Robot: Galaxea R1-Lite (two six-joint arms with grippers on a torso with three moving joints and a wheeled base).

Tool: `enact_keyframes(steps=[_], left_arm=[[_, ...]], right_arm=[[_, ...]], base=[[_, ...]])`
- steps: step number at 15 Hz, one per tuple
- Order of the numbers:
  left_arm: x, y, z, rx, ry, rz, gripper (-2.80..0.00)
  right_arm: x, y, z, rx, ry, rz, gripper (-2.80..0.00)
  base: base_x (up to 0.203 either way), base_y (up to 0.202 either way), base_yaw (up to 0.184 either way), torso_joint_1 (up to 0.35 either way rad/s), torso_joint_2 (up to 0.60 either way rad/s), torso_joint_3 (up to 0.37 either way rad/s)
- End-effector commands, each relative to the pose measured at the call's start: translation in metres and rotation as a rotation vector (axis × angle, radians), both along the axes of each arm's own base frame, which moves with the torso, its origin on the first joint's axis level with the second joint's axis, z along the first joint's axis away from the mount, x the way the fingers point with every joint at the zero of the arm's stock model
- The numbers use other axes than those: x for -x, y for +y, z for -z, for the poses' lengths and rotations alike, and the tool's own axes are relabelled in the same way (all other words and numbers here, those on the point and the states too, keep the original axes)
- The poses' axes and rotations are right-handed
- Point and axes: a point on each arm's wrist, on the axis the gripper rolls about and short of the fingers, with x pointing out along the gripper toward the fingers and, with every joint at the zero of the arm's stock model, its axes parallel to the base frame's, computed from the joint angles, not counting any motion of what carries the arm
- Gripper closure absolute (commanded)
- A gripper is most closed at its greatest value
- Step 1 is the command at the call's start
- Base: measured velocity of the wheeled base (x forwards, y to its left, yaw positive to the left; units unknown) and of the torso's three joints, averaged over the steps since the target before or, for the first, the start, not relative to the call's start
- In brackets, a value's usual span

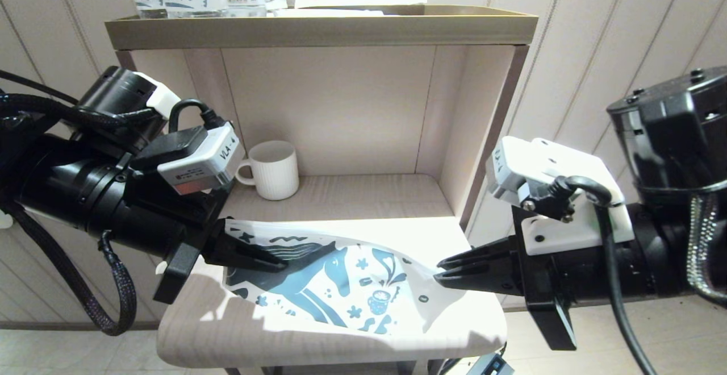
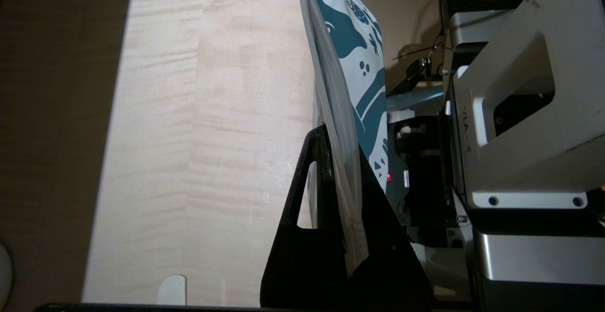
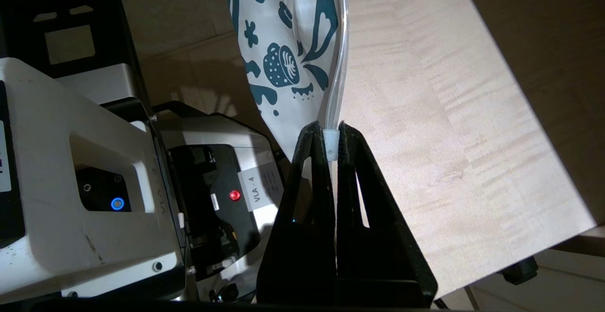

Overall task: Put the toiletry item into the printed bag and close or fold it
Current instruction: Open the storage bag

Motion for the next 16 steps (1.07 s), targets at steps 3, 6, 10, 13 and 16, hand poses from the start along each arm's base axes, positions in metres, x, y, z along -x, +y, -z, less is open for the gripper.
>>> enact_keyframes(steps=[3, 6, 10, 13, 16], left_arm=[[0.0001, 0.0000, 0.0003, 0.002, 0.001, 0.007, 0.00], [0.0010, 0.0004, -0.0007, 0.003, -0.003, 0.007, 0.00], [0.0029, 0.0013, -0.0017, 0.004, -0.007, 0.007, 0.00], [0.0047, 0.0021, -0.0029, 0.006, -0.011, 0.007, 0.00], [0.0044, 0.0019, -0.0014, 0.004, -0.007, 0.008, 0.00]], right_arm=[[-0.0021, 0.0024, 0.0027, 0.009, 0.008, -0.004, 0.00], [-0.0034, 0.0035, 0.0032, 0.012, 0.008, -0.006, -2.80], [-0.0039, 0.0043, 0.0034, 0.014, 0.003, -0.008, 0.00], [-0.0039, 0.0044, 0.0022, 0.012, 0.001, -0.008, 0.00], [-0.0058, 0.0060, 0.0061, 0.021, 0.013, -0.008, 0.00]], base=[[0.000, 0.000, 0.000, 0.000, 0.00, 0.000], [0.000, 0.000, 0.000, 0.000, 0.00, 0.000], [0.000, 0.000, 0.000, 0.000, 0.00, 0.000], [0.000, 0.000, 0.000, 0.000, 0.00, 0.000], [0.000, 0.000, 0.000, 0.000, 0.00, 0.000]])
